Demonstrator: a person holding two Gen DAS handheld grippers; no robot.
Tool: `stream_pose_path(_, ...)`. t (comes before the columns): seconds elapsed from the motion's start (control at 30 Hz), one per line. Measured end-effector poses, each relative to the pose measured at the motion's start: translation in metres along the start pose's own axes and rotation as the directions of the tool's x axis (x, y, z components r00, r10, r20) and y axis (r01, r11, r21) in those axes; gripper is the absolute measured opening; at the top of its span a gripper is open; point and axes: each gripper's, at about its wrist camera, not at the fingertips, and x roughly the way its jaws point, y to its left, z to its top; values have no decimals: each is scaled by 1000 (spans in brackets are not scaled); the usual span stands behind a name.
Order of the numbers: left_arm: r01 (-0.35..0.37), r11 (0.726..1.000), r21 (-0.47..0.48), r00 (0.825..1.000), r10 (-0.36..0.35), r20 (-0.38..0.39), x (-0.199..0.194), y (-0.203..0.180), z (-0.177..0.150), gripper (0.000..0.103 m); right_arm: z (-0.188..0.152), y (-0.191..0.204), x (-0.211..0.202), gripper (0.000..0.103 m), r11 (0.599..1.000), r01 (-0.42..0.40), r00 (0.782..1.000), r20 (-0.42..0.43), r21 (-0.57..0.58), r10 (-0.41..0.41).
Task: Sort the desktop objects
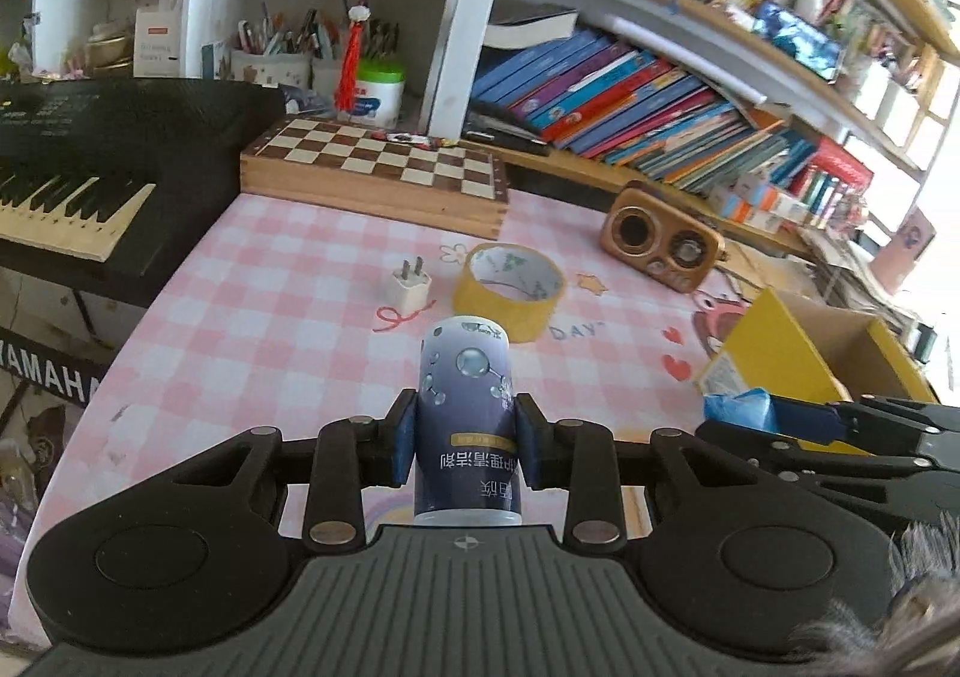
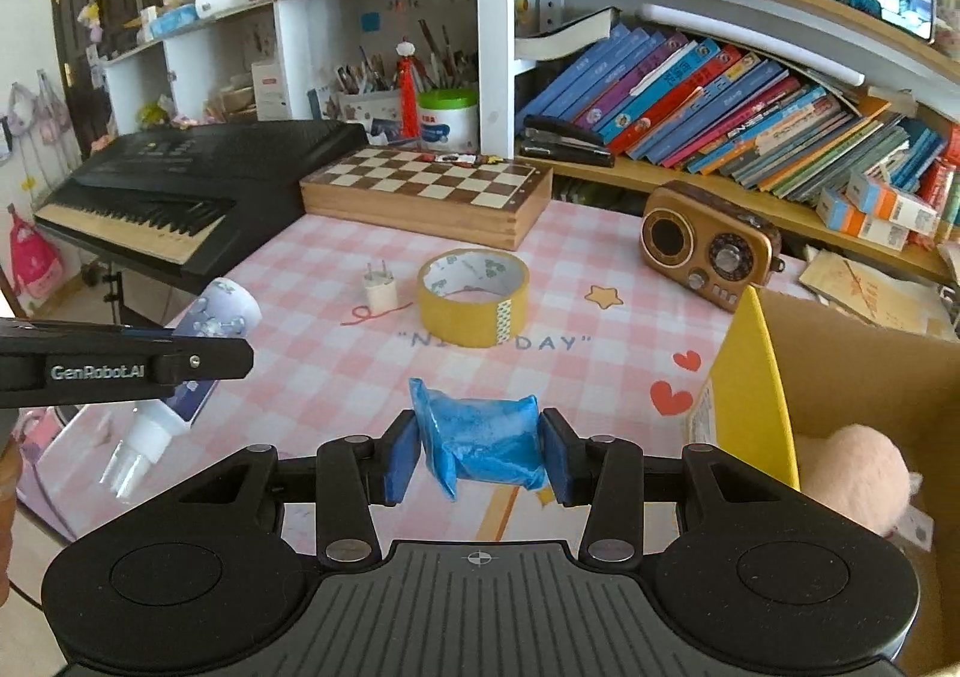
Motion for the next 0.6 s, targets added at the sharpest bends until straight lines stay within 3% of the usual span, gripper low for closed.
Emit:
stream_pose_path(0.27, 86, 996, -40, 996, -87, -17, -40, 8, -26, 30, -22, 17, -39, 42, 1000, 20, 1000, 7, 18, -20)
stream_pose_path(0.6, 140, 990, -14, 990, -140, -27, -85, 7, -61, 30, -62, 35, -82, 42, 996, 57, 998, -11, 75, -57)
